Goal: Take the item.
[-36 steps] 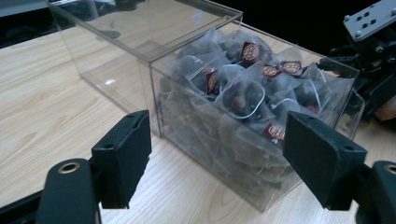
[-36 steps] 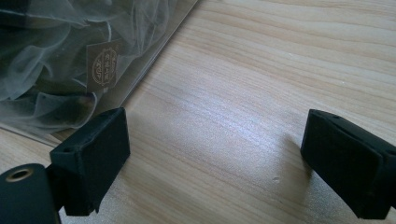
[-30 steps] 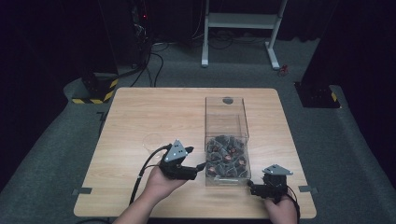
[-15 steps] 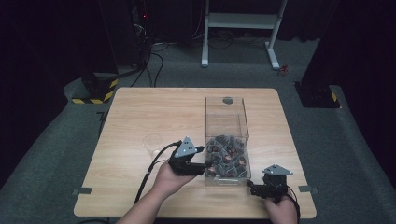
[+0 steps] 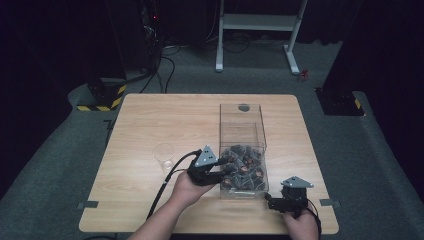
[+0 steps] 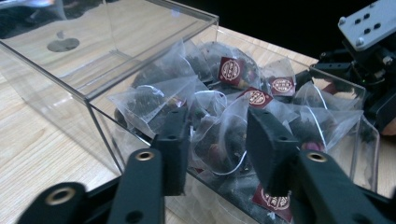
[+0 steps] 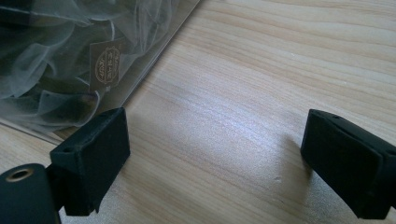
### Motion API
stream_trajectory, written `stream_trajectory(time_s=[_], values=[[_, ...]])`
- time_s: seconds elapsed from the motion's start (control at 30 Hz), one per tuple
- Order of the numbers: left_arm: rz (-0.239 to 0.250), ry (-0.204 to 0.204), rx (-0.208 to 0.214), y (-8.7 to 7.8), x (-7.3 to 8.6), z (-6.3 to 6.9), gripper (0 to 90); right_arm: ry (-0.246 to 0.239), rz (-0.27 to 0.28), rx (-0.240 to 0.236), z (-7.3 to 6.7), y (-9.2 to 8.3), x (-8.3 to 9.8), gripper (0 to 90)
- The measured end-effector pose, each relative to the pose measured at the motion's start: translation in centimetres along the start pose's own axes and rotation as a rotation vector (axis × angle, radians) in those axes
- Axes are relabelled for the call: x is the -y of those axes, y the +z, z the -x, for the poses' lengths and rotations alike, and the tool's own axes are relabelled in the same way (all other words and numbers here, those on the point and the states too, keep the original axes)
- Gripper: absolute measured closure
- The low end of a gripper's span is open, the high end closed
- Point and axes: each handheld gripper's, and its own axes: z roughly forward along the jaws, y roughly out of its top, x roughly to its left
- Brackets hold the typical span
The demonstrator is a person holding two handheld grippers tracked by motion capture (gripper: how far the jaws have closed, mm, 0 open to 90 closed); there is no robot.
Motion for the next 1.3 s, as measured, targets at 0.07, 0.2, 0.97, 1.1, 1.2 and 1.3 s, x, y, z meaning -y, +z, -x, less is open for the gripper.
stream_trajectory(time_s=[0.07, 0.2, 0.97, 1.1, 1.2, 1.3], values=[[0.0, 0.004, 0.001, 0.09, 0.05, 0.09, 67.0, 0.0, 0.0, -0.001, 0.0, -0.01, 0.0, 7.8], [0.0, 0.004, 0.001, 0.1, 0.06, 0.2, 74.5, 0.0, 0.0, -0.001, 0.0, 0.0, 0.0, 7.8], [0.071, -0.02, 0.014, -0.68, 0.73, 0.32, 90.0, 0.0, 0.0, -0.002, -0.01, -0.01, 0.0, 7.8], [0.078, -0.028, 0.014, -0.74, 0.73, 0.3, 90.0, 0.0, 0.0, -0.002, -0.01, -0.01, 0.0, 7.8], [0.085, -0.035, 0.019, -0.78, 0.73, 0.24, 90.0, 0.0, 0.0, -0.002, -0.01, 0.0, 0.0, 7.8], [0.092, -0.043, 0.017, -0.85, 0.7, 0.2, 90.0, -0.001, 0.0, -0.001, -0.01, 0.0, 0.0, 7.8]])
